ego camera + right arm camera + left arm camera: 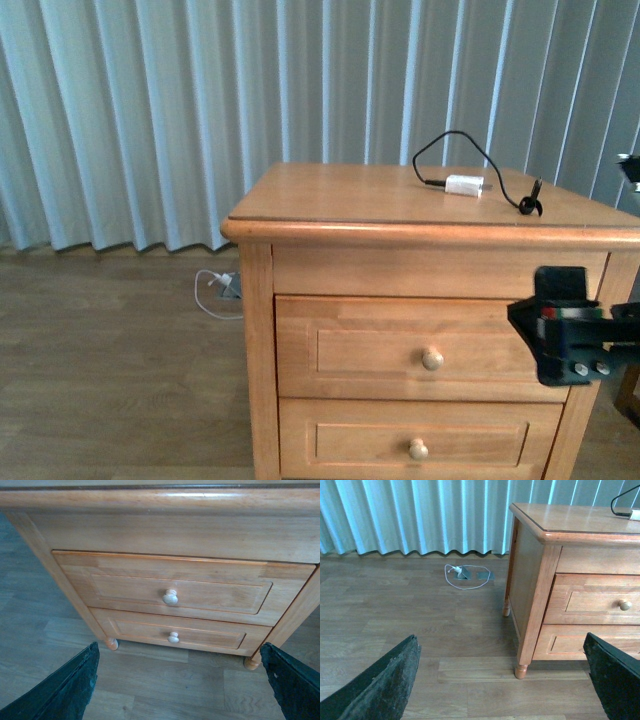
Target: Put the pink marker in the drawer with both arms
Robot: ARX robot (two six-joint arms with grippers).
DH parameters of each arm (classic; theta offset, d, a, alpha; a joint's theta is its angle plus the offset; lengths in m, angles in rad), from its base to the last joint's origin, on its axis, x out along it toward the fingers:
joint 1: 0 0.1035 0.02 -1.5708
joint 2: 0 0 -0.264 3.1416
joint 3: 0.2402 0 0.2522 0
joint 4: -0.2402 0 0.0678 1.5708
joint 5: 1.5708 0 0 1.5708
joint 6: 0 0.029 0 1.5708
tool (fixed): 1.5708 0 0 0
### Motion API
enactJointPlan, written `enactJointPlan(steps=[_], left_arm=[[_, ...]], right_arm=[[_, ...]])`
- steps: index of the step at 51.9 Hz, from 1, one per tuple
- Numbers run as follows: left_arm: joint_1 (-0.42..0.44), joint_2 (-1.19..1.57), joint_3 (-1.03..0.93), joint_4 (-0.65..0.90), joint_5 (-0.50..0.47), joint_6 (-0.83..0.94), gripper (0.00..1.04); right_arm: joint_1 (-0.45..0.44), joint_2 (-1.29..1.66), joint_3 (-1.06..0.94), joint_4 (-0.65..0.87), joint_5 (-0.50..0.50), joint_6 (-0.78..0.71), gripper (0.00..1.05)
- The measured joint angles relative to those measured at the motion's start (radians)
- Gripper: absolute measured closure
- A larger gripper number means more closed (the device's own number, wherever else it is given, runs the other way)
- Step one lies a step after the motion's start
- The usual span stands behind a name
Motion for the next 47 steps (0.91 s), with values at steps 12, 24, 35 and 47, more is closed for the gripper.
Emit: enactJointPlan(steps=[12,24,35,47], left_arm=[[0.0,0.0,0.0,0.0,0.0,0.0,0.06],[0.0,0.0,0.0,0.0,0.0,0.0,0.06],[0.0,0.0,0.0,0.0,0.0,0.0,0.06],[0.0,0.0,0.0,0.0,0.0,0.0,0.06]], right_arm=[[-0.035,-0.309,-0.115,-0.131,-0.021,0.02,0.08],[-0.028,-0.317,-0.142,-0.049,0.049,0.01,0.13],[-0.063,-0.402,-0.336,0.272,0.17,-0.065,0.52],[-0.107,-0.526,-0.435,0.242,0.126,-0.074,0.93]])
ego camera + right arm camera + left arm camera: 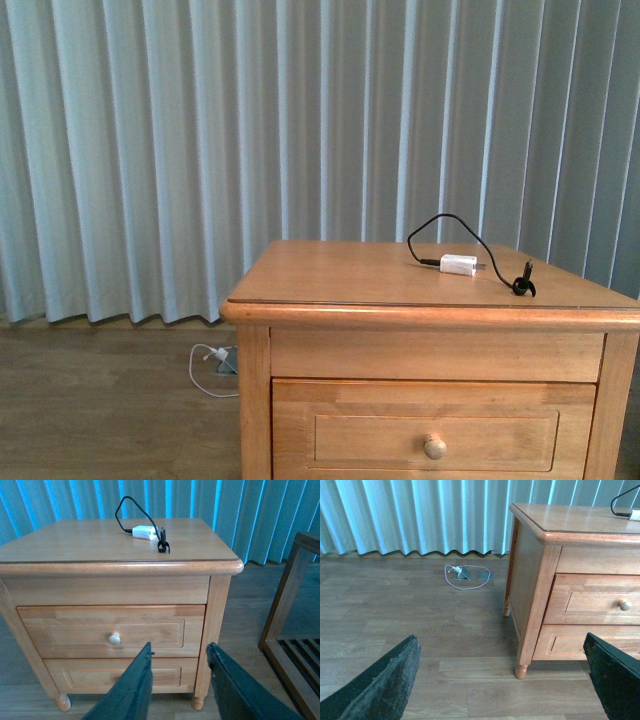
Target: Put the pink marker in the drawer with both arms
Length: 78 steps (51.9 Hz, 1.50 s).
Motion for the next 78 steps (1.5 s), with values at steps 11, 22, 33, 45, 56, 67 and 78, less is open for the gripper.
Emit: enactJointPlan(steps=[11,22,33,45,56,67,78], left_arm=[[0.0,0.0,0.0,0.0,0.0,0.0,0.06],[0.0,0.0,0.0,0.0,0.0,0.0,0.06],[0.0,0.0,0.0,0.0,0.0,0.0,0.06],[0.0,0.0,0.0,0.0,0.0,0.0,0.06],[0.0,0.0,0.0,0.0,0.0,0.0,0.06],[0.0,0.0,0.0,0.0,0.0,0.0,0.06],[0.0,0.0,0.0,0.0,0.0,0.0,0.06]], right_arm=[[-0.092,-0.125,-0.06,-0.066,-0.085,-0.003,1.03],[-0.092,-0.249,-0.096,-0.151,-0.092,-0.003,1.03],[-0.093,-0.345,-0.141,-0.197,-0.092,-0.003,1.03],[-0.093,-0.474,-0.141,-0.317,-0.092,-0.003,1.03],[-0.093,-0.557,-0.141,-0.398,-0.092,-0.003,1.03],[-0.093,-0.618,-0.141,-0.458,-0.092,-0.003,1.03],[-0.093,-0.74,-0.14,-0.614,-0.093,-0.003,1.03]])
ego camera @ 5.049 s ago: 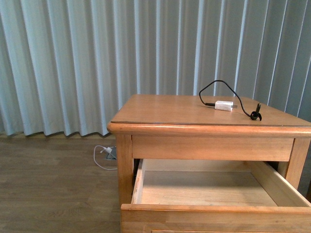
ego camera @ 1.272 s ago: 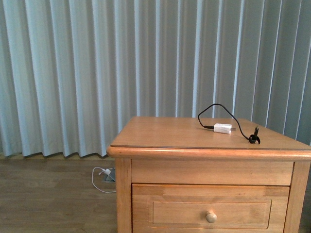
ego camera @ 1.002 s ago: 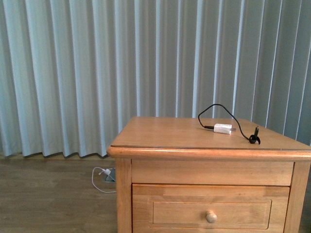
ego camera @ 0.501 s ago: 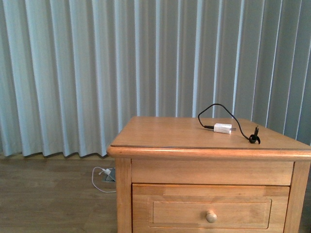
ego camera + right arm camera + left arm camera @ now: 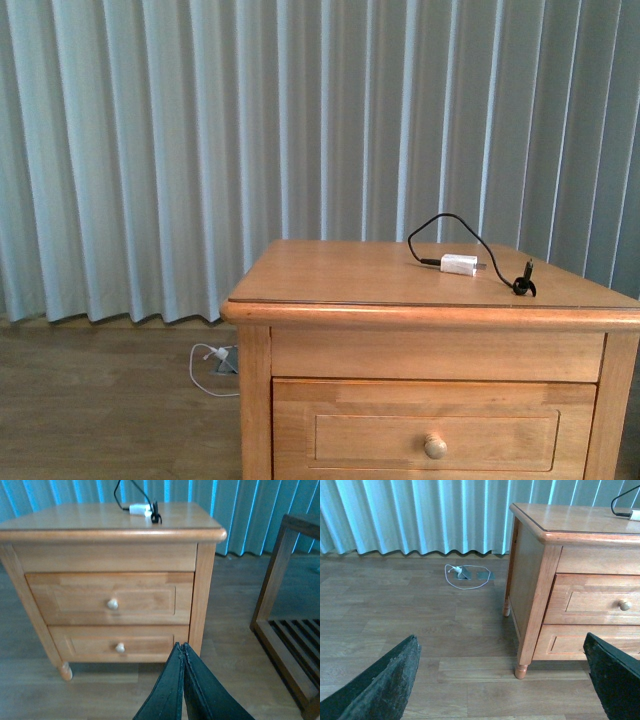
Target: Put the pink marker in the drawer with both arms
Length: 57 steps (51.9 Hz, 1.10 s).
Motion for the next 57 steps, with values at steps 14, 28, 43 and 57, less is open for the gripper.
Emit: enactJointPlan(steps=[14,28,43,57], left_arm=[[0.0,0.0,0.0,0.0,0.0,0.0,0.06],[0.0,0.0,0.0,0.0,0.0,0.0,0.06],[0.0,0.0,0.0,0.0,0.0,0.0,0.06],[0.0,0.0,0.0,0.0,0.0,0.0,0.06]], right_arm=[[0.0,-0.079,0.0,-0.051,-0.001,0.0,1.03],[0.0,-0.079,0.0,-0.052,-0.001,-0.002,0.99],[0.0,-0.079,0.0,-0.052,-0.001,-0.002,0.48],[0.0,-0.079,0.0,-0.052,-0.001,-0.001,0.08]])
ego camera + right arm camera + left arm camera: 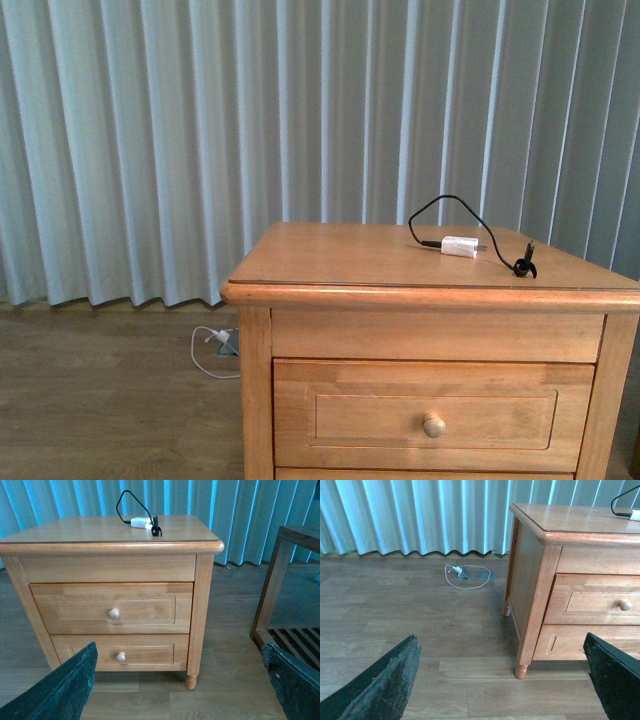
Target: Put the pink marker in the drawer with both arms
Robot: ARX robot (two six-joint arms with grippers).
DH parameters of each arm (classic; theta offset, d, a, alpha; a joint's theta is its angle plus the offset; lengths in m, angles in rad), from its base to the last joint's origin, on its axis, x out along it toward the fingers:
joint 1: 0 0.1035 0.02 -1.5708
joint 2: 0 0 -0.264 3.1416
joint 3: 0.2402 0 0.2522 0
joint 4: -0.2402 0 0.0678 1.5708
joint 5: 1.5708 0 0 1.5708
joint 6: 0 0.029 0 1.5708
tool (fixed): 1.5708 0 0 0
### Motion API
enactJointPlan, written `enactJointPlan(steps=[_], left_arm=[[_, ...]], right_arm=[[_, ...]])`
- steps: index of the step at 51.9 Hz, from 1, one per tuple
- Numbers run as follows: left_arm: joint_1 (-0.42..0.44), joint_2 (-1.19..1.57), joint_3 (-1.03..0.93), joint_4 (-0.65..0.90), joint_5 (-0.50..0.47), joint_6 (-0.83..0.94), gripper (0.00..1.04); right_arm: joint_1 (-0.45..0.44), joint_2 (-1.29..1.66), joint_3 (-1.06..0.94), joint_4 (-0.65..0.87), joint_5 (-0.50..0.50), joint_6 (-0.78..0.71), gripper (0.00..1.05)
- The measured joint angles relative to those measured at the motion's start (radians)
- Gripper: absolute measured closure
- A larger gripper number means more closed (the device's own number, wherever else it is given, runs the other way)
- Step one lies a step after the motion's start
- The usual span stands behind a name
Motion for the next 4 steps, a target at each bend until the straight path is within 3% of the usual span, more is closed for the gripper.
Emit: enactJointPlan(steps=[4], left_arm=[[0.0,0.0,0.0,0.0,0.0,0.0,0.06]], right_arm=[[0.0,0.0,0.0,0.0,0.0,0.0,0.08]])
